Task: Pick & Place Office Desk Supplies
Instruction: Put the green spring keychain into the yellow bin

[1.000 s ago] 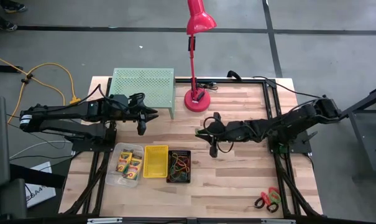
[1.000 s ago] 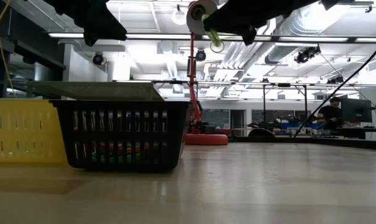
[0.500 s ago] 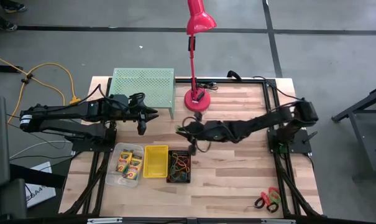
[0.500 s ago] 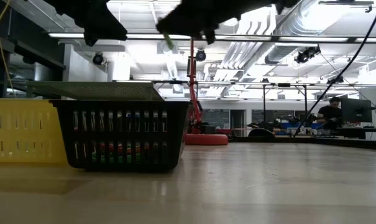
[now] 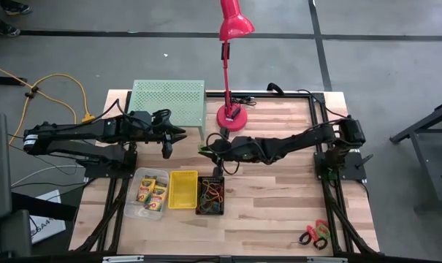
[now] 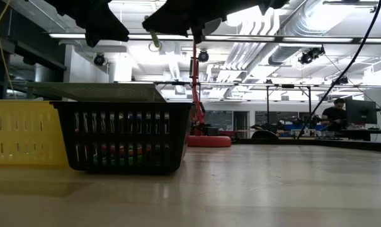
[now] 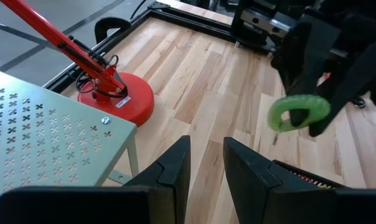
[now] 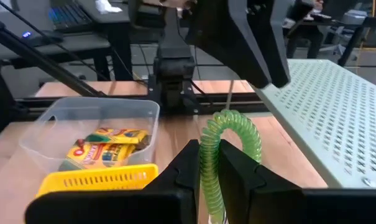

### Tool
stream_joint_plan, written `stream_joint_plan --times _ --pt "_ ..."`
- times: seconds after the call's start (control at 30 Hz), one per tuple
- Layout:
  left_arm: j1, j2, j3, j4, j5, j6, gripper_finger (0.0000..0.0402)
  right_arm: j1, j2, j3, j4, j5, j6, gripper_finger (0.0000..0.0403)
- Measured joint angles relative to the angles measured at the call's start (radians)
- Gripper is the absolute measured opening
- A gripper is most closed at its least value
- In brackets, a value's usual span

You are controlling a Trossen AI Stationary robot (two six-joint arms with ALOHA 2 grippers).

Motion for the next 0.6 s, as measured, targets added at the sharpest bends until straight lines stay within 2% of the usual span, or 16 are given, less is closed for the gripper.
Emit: stream_joint_plan --times 0.6 --pt "0.0 0.0 0.0 0.016 0.0 0.0 0.009 -0.002 0.0 0.0 0.004 -0.034 0.0 0.0034"
